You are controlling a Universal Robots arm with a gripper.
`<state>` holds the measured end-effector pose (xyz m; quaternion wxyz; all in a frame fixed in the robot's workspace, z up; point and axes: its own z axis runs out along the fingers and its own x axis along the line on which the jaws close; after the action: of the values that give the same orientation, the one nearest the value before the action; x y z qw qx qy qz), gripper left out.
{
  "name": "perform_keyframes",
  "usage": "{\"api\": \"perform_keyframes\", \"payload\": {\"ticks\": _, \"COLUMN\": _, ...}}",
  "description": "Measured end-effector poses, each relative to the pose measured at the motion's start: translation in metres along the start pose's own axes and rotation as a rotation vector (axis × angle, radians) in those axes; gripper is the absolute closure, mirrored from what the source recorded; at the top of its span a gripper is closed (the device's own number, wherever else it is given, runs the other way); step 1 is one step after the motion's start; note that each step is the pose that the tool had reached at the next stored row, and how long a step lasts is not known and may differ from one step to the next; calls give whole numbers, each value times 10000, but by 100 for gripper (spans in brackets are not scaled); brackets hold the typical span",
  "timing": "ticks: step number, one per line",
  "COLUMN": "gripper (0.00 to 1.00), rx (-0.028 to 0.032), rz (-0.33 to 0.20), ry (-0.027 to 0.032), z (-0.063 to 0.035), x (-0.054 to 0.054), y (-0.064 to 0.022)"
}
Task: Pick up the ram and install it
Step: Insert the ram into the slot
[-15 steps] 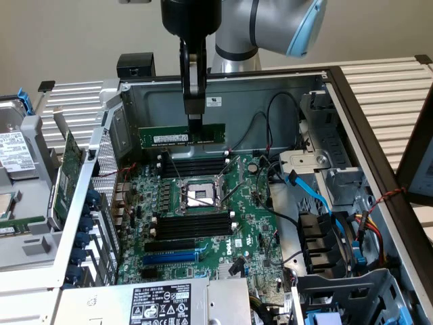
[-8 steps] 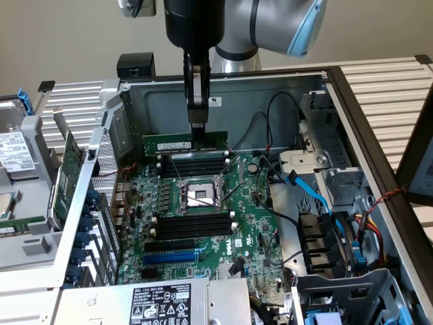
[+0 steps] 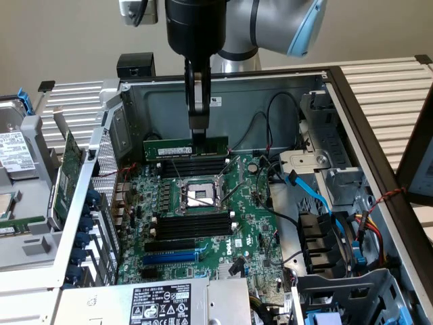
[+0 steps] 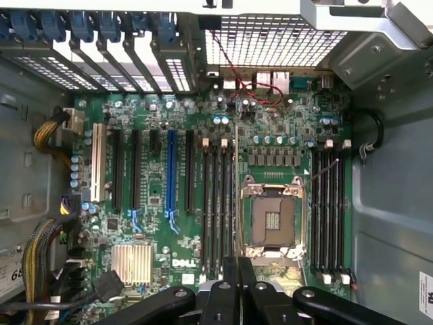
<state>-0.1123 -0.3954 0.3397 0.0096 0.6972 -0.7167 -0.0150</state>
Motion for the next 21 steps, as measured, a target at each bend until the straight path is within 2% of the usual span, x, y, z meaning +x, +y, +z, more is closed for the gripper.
{"api": "perform_keyframes", "payload": {"ticks": 6, "gripper": 88, "rx": 1, "rz": 0, "ry": 92, "z": 89, "x": 1, "y": -3}}
{"api": "perform_keyframes", "payload": {"ticks": 13, "gripper": 88, "rx": 4, "rz": 3, "ry": 171, "z": 200, "x": 3, "y": -7}}
{"api": "perform_keyframes", "payload": {"ticks": 15, "gripper": 88, "rx": 4, "rz": 7, "ry": 232, "z": 216, "x": 3, "y": -7}}
{"api": "perform_keyframes", "payload": {"ticks": 21, "gripper": 88, "rx": 7, "rz": 8, "ry": 305, "z": 289, "x": 18, "y": -11}}
